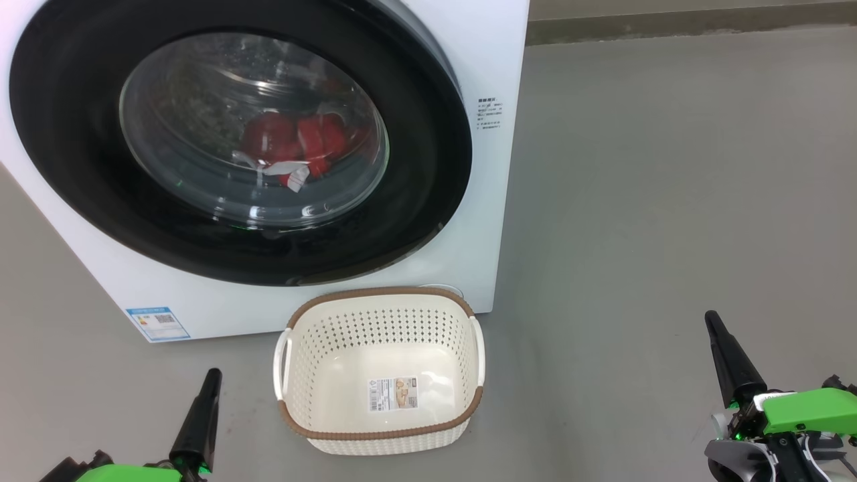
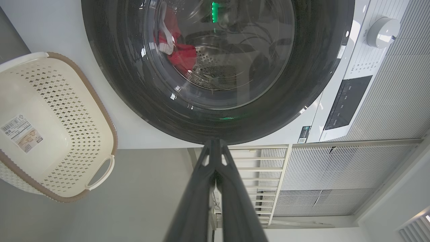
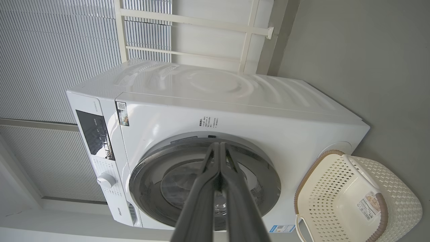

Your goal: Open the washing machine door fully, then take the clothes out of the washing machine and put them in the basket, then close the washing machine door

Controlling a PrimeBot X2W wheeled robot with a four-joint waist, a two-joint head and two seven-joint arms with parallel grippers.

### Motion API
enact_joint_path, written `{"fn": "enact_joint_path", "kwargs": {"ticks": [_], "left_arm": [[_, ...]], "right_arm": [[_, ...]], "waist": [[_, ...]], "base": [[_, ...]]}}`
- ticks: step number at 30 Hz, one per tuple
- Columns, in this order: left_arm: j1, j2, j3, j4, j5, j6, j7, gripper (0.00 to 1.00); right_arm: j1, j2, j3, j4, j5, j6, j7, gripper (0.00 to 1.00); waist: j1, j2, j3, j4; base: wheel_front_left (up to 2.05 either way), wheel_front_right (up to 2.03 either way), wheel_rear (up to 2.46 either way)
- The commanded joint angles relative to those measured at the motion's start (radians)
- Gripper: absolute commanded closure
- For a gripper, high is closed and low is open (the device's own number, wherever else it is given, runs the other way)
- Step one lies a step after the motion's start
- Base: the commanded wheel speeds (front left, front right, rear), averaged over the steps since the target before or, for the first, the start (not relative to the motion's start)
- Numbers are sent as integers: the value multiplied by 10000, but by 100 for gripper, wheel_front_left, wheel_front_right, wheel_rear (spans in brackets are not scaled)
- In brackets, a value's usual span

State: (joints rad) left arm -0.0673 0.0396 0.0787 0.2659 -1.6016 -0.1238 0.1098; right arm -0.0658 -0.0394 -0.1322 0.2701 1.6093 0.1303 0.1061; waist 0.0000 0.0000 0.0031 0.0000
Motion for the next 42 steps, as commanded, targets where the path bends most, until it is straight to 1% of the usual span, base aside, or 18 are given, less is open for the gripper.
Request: {"fn": "enact_joint_path", "kwargs": {"ticks": [1, 42], "left_arm": [[-407, 106, 346, -211, -74, -69, 31, 100], [-406, 106, 346, -211, -74, -69, 31, 100]], "right_arm": [[-421, -108, 188, -253, -3, 4, 68, 100], [-421, -108, 188, -253, -3, 4, 67, 100]], "waist": [[0, 0, 0, 0], [0, 0, 0, 0]], "base": [[0, 0, 0], [0, 0, 0]]}}
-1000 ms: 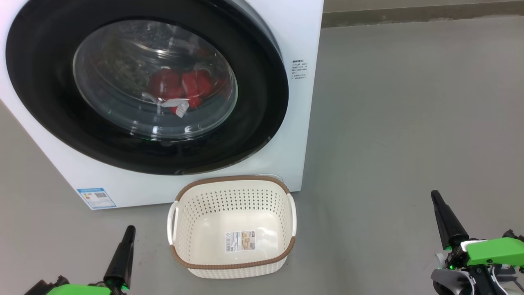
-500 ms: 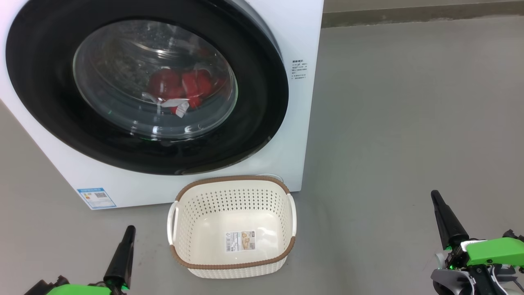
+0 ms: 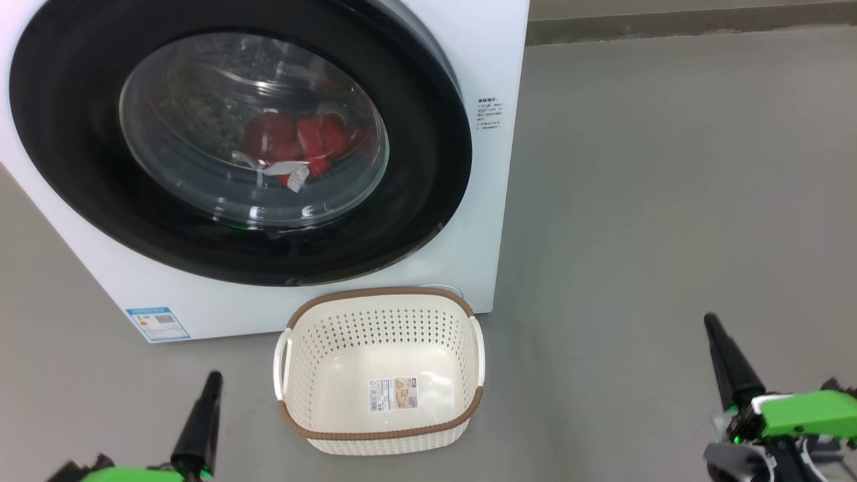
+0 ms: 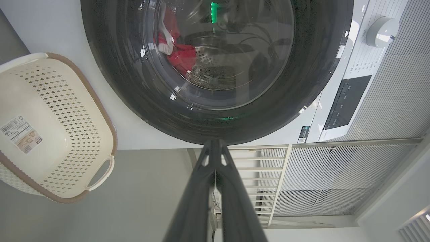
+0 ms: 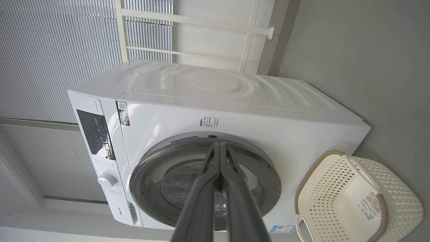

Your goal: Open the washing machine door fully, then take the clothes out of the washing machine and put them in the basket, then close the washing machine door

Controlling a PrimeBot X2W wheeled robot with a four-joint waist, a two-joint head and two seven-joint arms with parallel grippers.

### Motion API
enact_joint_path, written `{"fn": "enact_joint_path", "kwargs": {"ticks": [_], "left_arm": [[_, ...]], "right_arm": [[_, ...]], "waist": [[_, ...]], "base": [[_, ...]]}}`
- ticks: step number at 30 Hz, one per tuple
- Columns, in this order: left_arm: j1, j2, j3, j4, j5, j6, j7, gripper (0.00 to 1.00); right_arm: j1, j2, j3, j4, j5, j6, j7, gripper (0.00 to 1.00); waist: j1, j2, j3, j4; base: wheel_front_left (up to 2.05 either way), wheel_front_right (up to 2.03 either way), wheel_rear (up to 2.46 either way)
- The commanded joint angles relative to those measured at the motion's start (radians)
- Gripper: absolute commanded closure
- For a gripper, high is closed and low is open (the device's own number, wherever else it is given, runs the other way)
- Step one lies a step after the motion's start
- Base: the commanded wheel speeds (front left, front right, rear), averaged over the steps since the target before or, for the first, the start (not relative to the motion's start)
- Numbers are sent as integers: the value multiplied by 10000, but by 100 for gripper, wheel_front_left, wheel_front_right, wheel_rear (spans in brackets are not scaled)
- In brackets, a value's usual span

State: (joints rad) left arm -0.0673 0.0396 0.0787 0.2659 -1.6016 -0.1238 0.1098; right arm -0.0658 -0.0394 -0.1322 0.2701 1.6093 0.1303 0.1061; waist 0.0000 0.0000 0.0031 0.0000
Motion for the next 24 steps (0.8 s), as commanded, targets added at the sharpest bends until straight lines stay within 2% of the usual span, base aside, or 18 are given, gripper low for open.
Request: {"fn": "enact_joint_path", "kwargs": {"ticks": [1, 7, 12, 16, 24], "left_arm": [[14, -2, -10, 32, 2, 2, -2, 0], [270, -124, -101, 465, 10, 12, -28, 0], [221, -109, -137, 415, 46, 9, -124, 0], [211, -63, -187, 334, 150, 6, -259, 0], [125, 92, -369, 240, 679, 1, -569, 0]], "right_arm": [[8, 9, 7, 39, 0, 0, -2, 0], [267, 176, 61, 555, 9, 0, 47, 0], [160, 152, 66, 580, -30, 0, 148, 0], [110, 112, 152, 527, -148, 0, 116, 0], [-71, -174, 763, 451, -508, 1, -431, 0]], "waist": [[0, 0, 1, 0], [1, 0, 40, 6], [23, 0, 15, 8], [2, 0, 38, 11], [1, 0, 75, 17]], "base": [[0, 0, 0], [0, 0, 0], [0, 0, 0], [0, 0, 0], [0, 0, 0]]}}
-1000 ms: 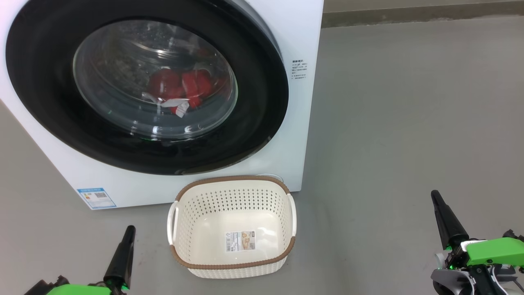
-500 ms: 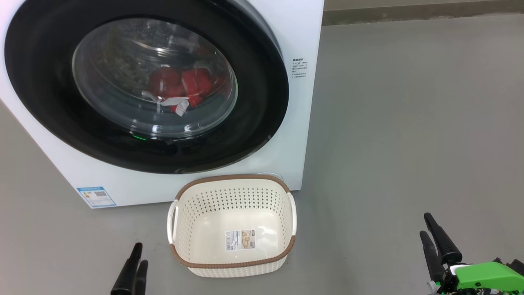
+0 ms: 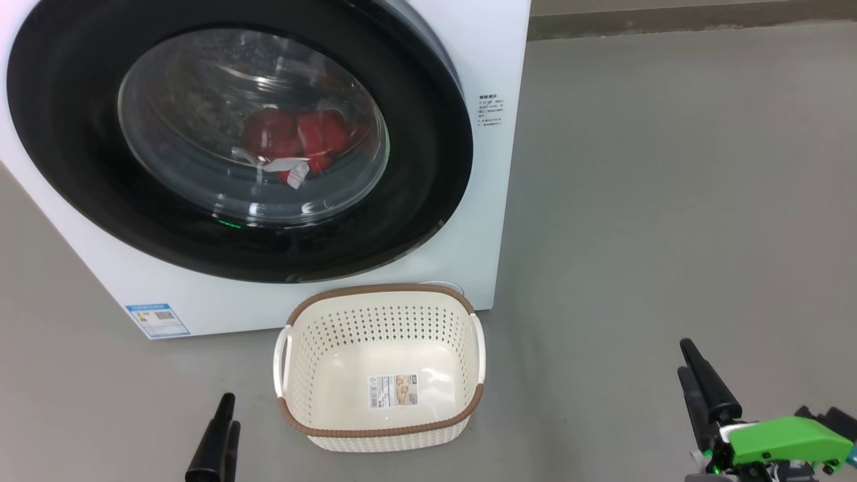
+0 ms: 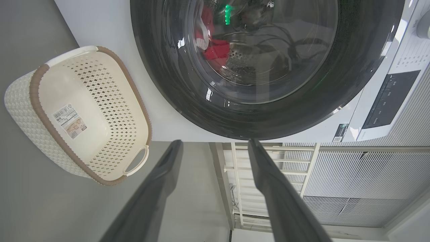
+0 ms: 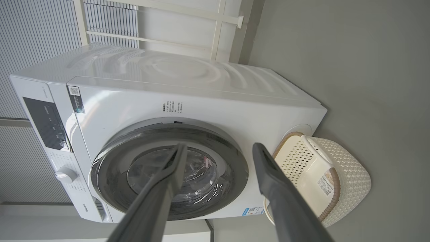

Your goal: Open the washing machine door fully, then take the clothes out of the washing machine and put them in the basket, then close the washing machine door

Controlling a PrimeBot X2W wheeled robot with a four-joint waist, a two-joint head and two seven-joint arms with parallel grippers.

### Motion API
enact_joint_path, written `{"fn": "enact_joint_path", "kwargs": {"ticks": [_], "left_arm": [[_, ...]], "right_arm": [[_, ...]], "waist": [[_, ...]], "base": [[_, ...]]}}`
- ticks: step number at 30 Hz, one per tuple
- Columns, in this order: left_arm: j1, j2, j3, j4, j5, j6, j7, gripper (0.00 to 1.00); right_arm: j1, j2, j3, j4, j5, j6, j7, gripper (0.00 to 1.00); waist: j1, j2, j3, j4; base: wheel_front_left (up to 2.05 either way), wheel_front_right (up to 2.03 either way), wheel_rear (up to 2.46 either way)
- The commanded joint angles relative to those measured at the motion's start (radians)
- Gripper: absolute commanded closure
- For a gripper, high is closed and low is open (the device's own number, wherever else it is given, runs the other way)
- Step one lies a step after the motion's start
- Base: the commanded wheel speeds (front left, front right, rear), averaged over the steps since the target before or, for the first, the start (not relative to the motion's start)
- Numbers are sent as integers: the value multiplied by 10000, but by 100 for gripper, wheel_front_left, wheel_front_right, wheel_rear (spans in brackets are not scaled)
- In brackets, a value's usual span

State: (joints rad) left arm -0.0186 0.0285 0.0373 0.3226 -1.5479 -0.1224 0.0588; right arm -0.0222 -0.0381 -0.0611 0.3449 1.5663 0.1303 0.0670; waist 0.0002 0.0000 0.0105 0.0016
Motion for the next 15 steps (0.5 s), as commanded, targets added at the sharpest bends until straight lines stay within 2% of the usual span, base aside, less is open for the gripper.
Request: {"fn": "enact_joint_path", "kwargs": {"ticks": [1, 15], "left_arm": [[-376, 209, 59, -349, 248, -13, -90, 0], [-474, 135, 228, -847, 2121, -23, -506, 0]], "right_arm": [[-542, -240, 157, -295, -127, 1, -128, 0], [-893, -457, 614, -381, -1958, 1, -616, 0]], "waist": [[-1, 0, 5, 2], [-2, 0, 72, -7]], "base": [[0, 0, 0], [0, 0, 0]]}}
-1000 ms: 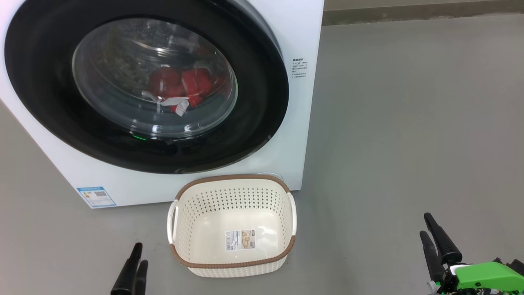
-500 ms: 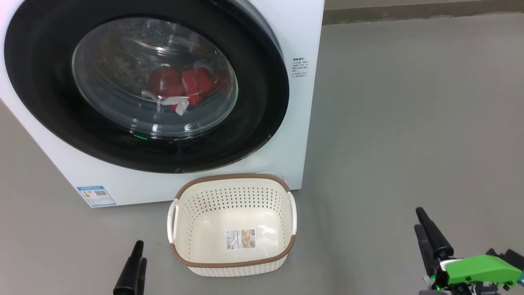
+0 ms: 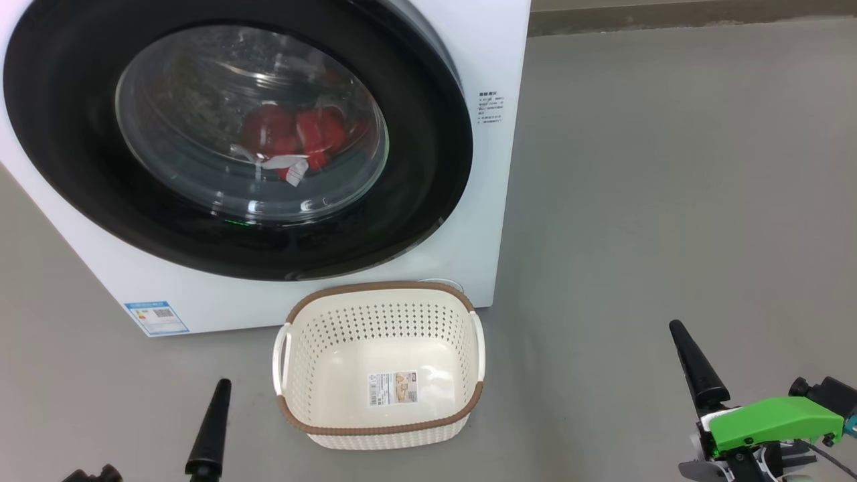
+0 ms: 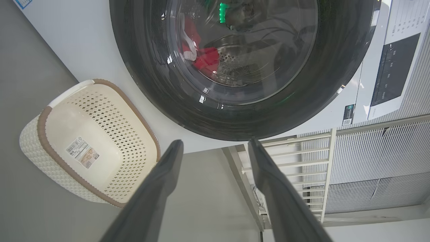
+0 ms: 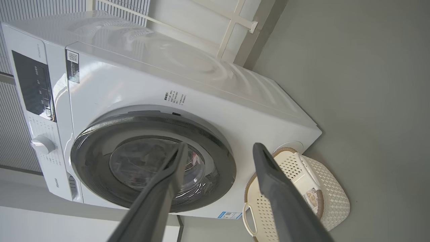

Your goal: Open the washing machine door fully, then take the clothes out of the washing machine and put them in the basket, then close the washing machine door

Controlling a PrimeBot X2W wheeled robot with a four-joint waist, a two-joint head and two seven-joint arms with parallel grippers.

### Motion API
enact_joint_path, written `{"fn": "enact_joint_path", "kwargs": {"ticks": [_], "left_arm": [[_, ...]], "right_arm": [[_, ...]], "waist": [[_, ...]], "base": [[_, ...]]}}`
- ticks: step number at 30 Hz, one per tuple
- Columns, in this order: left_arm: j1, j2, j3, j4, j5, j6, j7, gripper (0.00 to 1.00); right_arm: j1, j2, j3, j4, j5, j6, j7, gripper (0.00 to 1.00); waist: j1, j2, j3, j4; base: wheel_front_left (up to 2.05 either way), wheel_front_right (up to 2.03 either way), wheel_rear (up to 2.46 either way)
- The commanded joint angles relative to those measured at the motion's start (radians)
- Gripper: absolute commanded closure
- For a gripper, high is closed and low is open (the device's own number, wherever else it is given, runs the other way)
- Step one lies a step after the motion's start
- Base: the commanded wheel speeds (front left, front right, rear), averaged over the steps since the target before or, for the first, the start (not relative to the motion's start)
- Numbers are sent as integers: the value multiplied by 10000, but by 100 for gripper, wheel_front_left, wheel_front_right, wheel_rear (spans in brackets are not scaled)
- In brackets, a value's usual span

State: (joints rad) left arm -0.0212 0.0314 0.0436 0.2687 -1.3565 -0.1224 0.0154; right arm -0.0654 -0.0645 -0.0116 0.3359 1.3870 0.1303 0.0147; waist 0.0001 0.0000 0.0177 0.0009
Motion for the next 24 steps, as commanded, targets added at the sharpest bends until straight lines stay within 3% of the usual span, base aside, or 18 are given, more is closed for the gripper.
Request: {"fn": "enact_joint_path", "kwargs": {"ticks": [1, 24], "left_arm": [[-453, 104, 177, -337, 353, -23, -103, 0], [-537, 72, 429, -1041, 4466, 15, -786, 0]], "right_arm": [[-471, -195, 129, -306, -347, 1, -122, 0], [-549, -90, 757, -790, -4461, 2, -799, 0]], "waist": [[-1, 0, 1, -1], [-1, 0, 84, -47]], "base": [[0, 0, 0], [0, 0, 0]]}}
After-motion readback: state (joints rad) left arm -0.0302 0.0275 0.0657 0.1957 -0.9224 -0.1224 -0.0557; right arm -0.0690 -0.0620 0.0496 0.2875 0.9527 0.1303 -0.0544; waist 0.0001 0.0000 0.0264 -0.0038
